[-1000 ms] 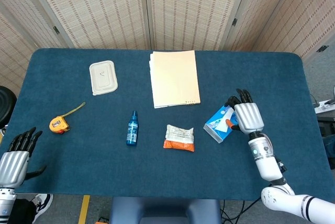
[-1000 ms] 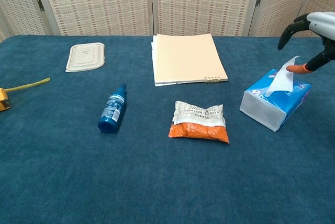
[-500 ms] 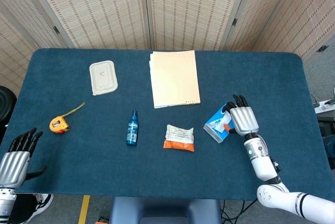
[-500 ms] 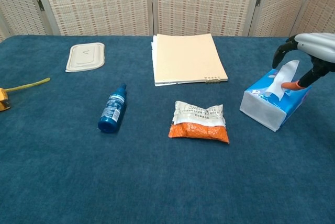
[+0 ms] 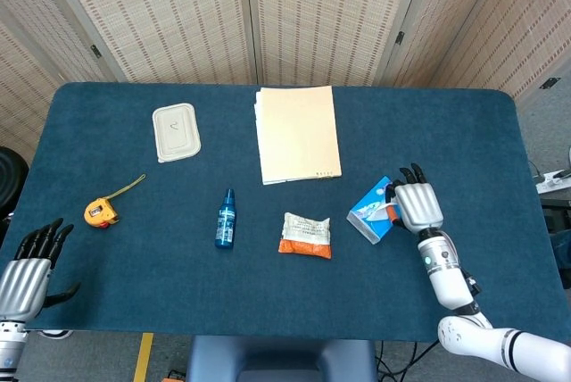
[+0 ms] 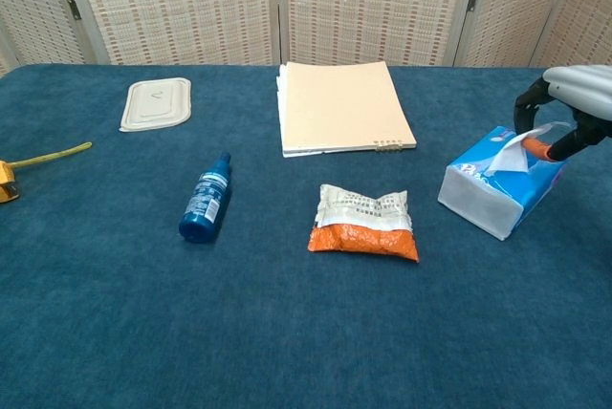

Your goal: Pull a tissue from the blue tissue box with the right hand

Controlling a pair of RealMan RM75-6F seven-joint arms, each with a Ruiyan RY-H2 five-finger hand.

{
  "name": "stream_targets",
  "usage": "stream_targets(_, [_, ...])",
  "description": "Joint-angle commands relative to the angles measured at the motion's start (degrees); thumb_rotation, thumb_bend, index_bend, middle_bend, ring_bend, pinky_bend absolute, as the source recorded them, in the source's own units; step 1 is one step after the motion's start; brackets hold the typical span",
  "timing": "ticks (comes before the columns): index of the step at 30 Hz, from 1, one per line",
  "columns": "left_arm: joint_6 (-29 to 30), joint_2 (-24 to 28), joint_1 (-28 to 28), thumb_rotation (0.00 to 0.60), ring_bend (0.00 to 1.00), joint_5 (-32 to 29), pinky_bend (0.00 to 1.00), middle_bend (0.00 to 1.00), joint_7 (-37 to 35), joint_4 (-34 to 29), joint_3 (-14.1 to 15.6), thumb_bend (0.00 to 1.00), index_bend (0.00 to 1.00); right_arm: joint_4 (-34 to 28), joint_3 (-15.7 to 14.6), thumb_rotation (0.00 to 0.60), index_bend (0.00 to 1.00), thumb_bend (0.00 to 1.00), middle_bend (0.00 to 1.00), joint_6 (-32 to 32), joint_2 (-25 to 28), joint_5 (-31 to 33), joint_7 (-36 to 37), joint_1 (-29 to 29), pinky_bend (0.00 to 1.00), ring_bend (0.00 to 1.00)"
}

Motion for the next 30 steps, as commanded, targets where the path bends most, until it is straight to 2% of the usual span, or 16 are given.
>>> stream_targets(1, [0.0, 0.0, 0.0, 0.600, 0.00, 0.0, 0.12, 0.00, -0.1, 0.0, 0.0, 0.26, 0.00, -0.2, -0.1, 0.600, 0.61, 0.43, 0.45, 0.7, 0.2, -0.7, 0.4, -0.2, 0.00, 0.13])
stream_targets(7, [0.0, 0.0, 0.0, 0.600, 0.00, -0.2, 0.12, 0.00, -0.1, 0.0, -0.1, 0.26, 0.00, -4.0, -0.1, 0.600, 0.64, 0.44, 0.47, 4.8, 2.6, -4.2, 0.2, -1.0, 0.00, 0.13])
stream_targets(16, [0.2, 0.3, 0.2, 0.600, 0.00, -0.4, 0.12, 0.00, -0.3, -0.1, -0.1, 0.26, 0.00, -20.7, 0.3, 0.600, 0.64, 0.43, 0.47, 17.9, 12.8, -17.4, 1.5, -5.7, 0.00, 0.13])
stream_targets(20, [0.6, 0.4, 0.4, 0.600, 0.00, -0.1, 0.12, 0.00, -0.3, -0.3, -0.1, 0.26, 0.00, -26.8, -2.6, 0.600, 0.65, 0.43, 0.47, 23.9, 17.3, -26.3, 2.0, -9.6, 0.00, 0.13])
stream_targets(23, [0.9, 0.4, 0.5, 0.600, 0.00, 0.2, 0.12, 0.00, -0.2, -0.4, 0.0, 0.26, 0.00, -27.8, -6.1, 0.600, 0.65, 0.43, 0.47, 27.4, 18.7, -32.4, 3.1, -12.9, 0.00, 0.13])
stream_targets(30, [1.0, 0.4, 0.6, 0.600, 0.00, 0.5, 0.12, 0.00, 0.7, -0.6, 0.3, 0.26, 0.00, -20.0, -12.2, 0.600, 0.65, 0.43, 0.47, 31.5, 16.2, -39.7, 10.1, -18.4, 0.00, 0.13])
